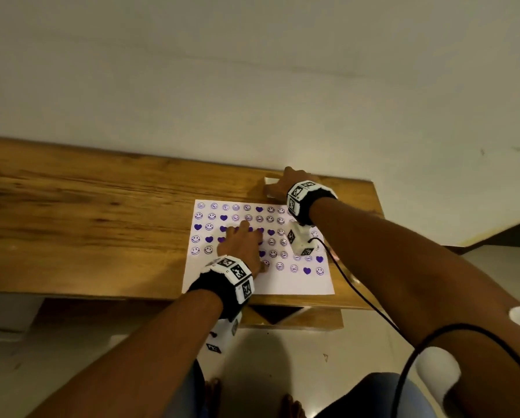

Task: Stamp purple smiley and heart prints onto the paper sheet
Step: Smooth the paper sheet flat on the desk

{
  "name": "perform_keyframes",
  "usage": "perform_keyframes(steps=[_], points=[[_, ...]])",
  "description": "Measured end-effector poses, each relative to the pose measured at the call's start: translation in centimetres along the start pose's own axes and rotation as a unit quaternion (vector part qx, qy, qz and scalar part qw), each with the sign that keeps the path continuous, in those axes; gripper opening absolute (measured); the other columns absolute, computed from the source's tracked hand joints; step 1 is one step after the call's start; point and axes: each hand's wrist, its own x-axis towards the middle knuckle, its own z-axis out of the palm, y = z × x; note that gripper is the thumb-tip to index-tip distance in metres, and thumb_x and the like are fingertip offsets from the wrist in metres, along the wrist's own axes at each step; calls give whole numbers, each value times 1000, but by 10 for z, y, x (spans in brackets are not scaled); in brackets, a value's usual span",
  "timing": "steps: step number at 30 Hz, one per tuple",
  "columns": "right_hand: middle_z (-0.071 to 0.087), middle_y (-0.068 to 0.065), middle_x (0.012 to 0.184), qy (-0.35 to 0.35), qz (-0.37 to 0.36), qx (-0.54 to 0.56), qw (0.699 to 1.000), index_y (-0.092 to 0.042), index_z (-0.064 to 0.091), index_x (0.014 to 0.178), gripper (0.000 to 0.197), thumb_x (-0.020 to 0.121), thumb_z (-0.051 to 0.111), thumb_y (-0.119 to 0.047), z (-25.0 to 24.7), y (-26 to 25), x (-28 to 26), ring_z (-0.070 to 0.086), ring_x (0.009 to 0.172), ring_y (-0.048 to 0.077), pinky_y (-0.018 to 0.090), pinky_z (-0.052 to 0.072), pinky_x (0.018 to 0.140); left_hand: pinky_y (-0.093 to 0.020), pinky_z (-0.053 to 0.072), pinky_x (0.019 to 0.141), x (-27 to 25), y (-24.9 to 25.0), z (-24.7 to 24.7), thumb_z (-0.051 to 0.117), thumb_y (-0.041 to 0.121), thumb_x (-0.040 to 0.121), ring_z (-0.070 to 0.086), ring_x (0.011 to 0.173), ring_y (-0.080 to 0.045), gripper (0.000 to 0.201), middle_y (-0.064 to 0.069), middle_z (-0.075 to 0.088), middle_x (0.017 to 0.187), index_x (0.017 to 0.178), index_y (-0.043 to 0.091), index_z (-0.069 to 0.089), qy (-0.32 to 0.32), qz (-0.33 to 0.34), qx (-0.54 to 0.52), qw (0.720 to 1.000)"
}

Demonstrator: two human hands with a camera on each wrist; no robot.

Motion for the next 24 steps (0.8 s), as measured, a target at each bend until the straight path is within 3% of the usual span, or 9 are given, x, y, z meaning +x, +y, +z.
perform_keyframes(steps=[6, 8, 11, 12, 15, 17, 20, 24], points=[[59, 14, 130, 18, 28, -16, 999, -15, 46, 135, 88, 73, 55, -78, 18, -9, 12, 56, 117, 38, 39, 40, 76, -45, 44, 89, -1, -1, 5, 78, 45, 72, 31, 131, -29, 68, -1, 34, 140, 132, 28, 49, 15, 6, -12, 1000], [58, 13, 131, 18, 29, -14, 999, -13, 44, 136, 87, 77, 55, -76, 12, -7, 8, 55, 119, 39, 39, 40, 77, -46, 44, 90, -1, 0, 4, 78, 45, 73, 30, 132, -29, 69, -1, 33, 141, 133, 27, 48, 13, 6, -10, 1000], [57, 14, 136, 27, 34, -6, 999, -12, 44, 139, 82, 83, 56, -71, -7, 2, -3, 53, 124, 37, 40, 44, 88, -48, 44, 92, -1, 2, 3, 78, 45, 73, 28, 133, -29, 71, -1, 31, 142, 134, 27, 47, 5, 3, -1, 1000], [59, 14, 134, 30, 32, -6, 999, -13, 47, 136, 79, 82, 57, -69, -14, 8, -8, 54, 122, 37, 40, 45, 89, -49, 44, 93, -1, 3, 3, 79, 45, 72, 28, 133, -30, 72, -1, 31, 143, 134, 27, 46, 3, 3, -1, 1000], [69, 10, 112, 37, 10, -13, 999, -14, 62, 109, 59, 81, 59, -66, -34, 28, -34, 63, 97, 31, 34, 44, 73, -49, 44, 94, -1, 4, 1, 80, 45, 71, 28, 133, -31, 73, -2, 31, 143, 134, 26, 47, -3, 4, -1, 1000], [72, 8, 102, 46, 4, -5, 999, -14, 65, 98, 52, 82, 60, -63, -43, 47, -61, 63, 85, 28, 32, 45, 69, -50, 45, 95, -2, 5, -1, 80, 46, 70, 30, 131, -31, 73, -3, 33, 141, 132, 26, 48, -4, 8, 3, 1000], [71, 7, 105, 72, 17, 30, 997, -15, 66, 108, 50, 83, 63, -58, -47, 82, -107, 67, 95, 29, 33, 52, 79, -51, 43, 97, -1, 6, -5, 79, 50, 69, 31, 131, -32, 74, -4, 33, 142, 133, 25, 48, -11, 11, 23, 1000], [69, 3, 105, 96, 24, 10, 995, -19, 72, 102, 31, 85, 67, -44, -29, 123, -148, 63, 96, 24, 27, 44, 72, -53, 40, 102, 0, 6, -5, 75, 56, 70, 30, 134, -33, 77, -5, 28, 149, 135, 28, 44, -22, 8, 60, 998]])
